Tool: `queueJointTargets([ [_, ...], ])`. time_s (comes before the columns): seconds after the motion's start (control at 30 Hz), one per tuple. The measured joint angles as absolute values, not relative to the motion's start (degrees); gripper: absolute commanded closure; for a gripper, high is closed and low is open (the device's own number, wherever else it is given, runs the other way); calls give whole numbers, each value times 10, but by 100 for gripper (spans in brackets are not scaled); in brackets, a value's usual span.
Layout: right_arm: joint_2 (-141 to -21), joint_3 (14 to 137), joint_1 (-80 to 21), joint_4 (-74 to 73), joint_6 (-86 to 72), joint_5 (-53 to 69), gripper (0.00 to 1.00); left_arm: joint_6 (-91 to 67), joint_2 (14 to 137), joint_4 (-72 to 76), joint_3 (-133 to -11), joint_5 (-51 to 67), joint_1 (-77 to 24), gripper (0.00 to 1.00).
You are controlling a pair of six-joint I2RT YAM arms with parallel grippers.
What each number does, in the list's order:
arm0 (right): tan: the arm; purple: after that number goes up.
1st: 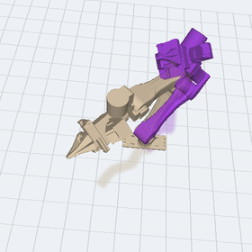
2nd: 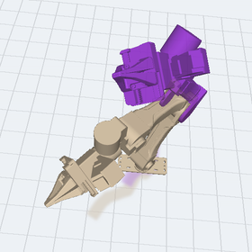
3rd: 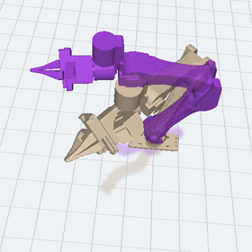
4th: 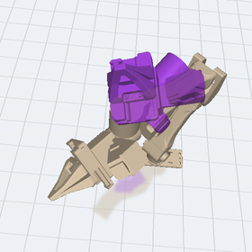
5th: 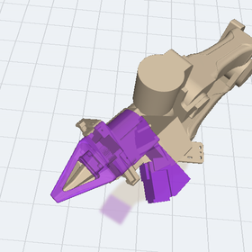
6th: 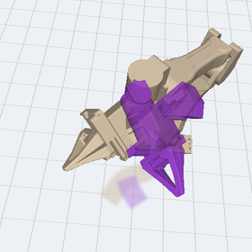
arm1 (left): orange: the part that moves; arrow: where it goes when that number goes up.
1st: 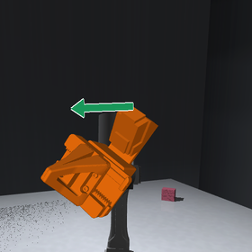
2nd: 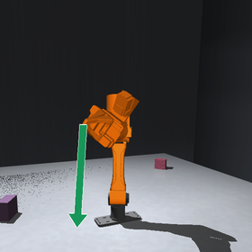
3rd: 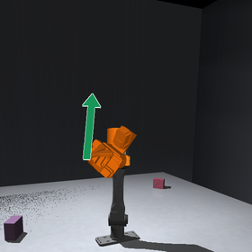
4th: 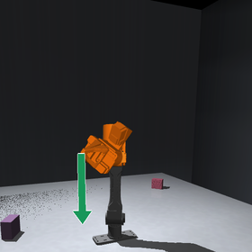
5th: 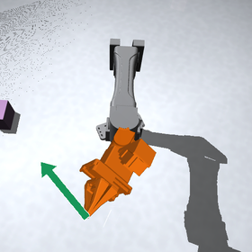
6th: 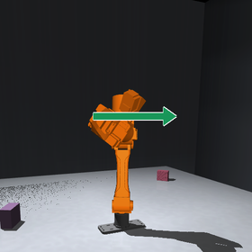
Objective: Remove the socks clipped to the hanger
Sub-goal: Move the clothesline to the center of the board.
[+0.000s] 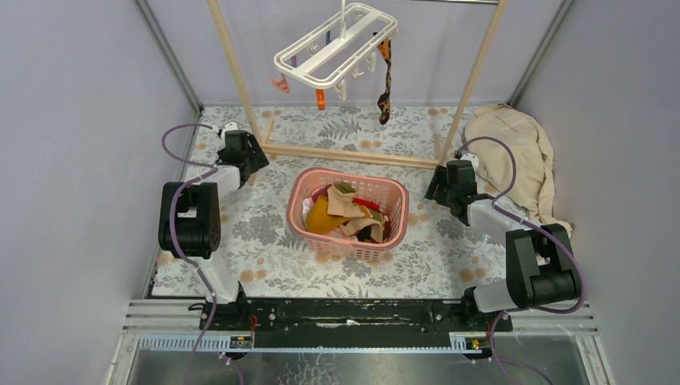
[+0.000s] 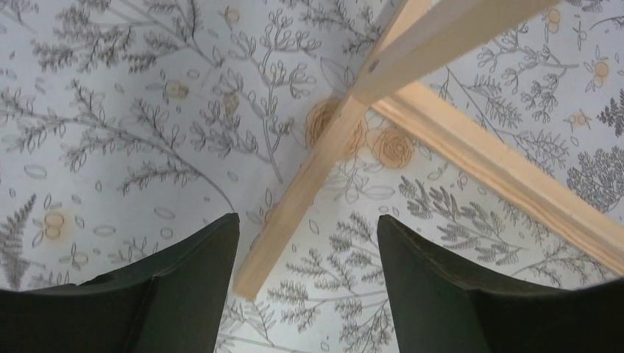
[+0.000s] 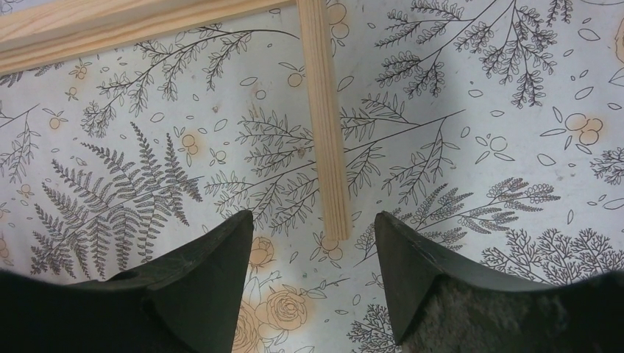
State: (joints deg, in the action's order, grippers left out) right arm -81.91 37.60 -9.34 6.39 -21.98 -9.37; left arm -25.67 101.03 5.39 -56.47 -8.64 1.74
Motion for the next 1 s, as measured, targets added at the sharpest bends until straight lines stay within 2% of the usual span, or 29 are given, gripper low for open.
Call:
queueJointTargets([
  [0.17, -819, 376, -93, 63, -220, -93, 32, -234, 1059, 6, -630, -75, 21, 32],
  [0.4, -819, 376, -93, 57, -220, -90, 33, -213, 1090, -54, -644, -64, 22, 41],
  [0.57, -819, 376, -93, 55, -220, -80, 33, -199, 1089, -77, -648, -72, 21, 81],
  [0.6, -819, 376, -93, 54, -222, -79, 34, -195, 1089, -78, -647, -71, 21, 88],
  [0.63, -819, 376, -93, 55, -222, -78, 34, -182, 1086, -79, -645, -64, 21, 90],
  [0.77, -819, 376, -93, 54, -223, -78, 33, -154, 1065, -86, -623, -55, 13, 94],
  [1.0, -815, 376, -93, 52, -224, -78, 34, -171, 1022, -86, -569, -71, 12, 92],
])
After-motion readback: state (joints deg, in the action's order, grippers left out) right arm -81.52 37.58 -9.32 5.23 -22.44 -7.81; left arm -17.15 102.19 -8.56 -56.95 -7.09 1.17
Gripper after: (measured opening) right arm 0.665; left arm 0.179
